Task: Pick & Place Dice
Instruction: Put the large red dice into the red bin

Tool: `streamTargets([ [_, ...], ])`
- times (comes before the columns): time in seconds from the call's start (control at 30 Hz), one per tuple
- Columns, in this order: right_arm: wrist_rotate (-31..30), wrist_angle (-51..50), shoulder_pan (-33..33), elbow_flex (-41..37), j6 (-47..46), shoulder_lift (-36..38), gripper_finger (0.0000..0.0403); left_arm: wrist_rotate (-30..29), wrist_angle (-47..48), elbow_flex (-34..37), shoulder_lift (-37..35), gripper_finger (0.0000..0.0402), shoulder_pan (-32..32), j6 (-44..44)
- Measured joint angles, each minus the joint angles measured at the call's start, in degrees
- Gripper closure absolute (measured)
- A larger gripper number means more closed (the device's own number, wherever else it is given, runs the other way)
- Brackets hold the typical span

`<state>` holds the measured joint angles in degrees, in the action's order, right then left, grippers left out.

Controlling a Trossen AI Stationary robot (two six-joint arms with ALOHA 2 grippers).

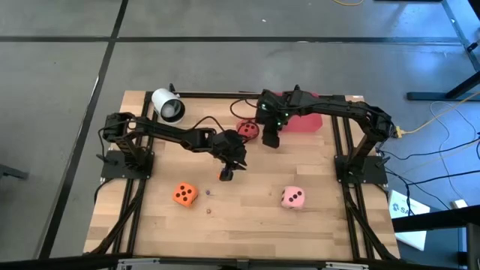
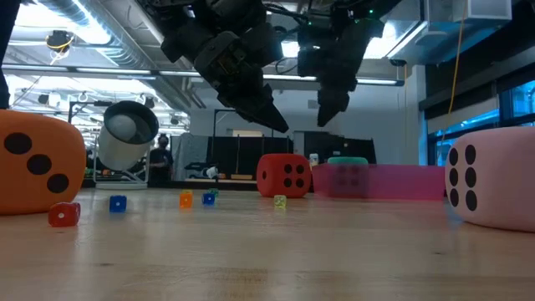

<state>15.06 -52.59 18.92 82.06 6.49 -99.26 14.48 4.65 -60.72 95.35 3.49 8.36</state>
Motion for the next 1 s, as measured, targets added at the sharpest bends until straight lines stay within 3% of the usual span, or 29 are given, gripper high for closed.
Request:
streamTargets([
  [0.13, 5.6, 0.1, 0.0, 0.1, -2.9, 0.0, 0.0157, -0.5, 5.4, -2.4, -0.5, 0.0327, 0.0, 0.0],
  [0.37, 1.9, 0.0, -0.5, 0.1, -3.1, 1.2, 0.0076, -5.9, 16.8, -4.4, -5.1, 0.0327, 0.0, 2.8],
  [0.57, -9.9, 2.2, -3.8, 0.1, -1.3, 9.4, 0.0070, -10.0, 27.1, -4.3, -11.1, 0.0327, 0.0, 1.1],
  [0.73, -18.3, 7.5, -8.2, -2.0, -2.0, 19.2, 0.0082, -10.0, 28.8, -1.7, -17.6, 0.0327, -0.1, -1.4],
  [0.87, -21.4, 10.3, -11.1, -6.8, -5.0, 26.8, 0.0089, -10.4, 27.8, 2.1, -23.7, 0.0327, -0.5, -3.0],
  [1.0, -25.0, 16.4, -14.4, -15.1, -9.0, 33.6, 0.0092, -11.0, 20.3, 7.2, -29.0, 0.0327, -0.5, -3.5],
])
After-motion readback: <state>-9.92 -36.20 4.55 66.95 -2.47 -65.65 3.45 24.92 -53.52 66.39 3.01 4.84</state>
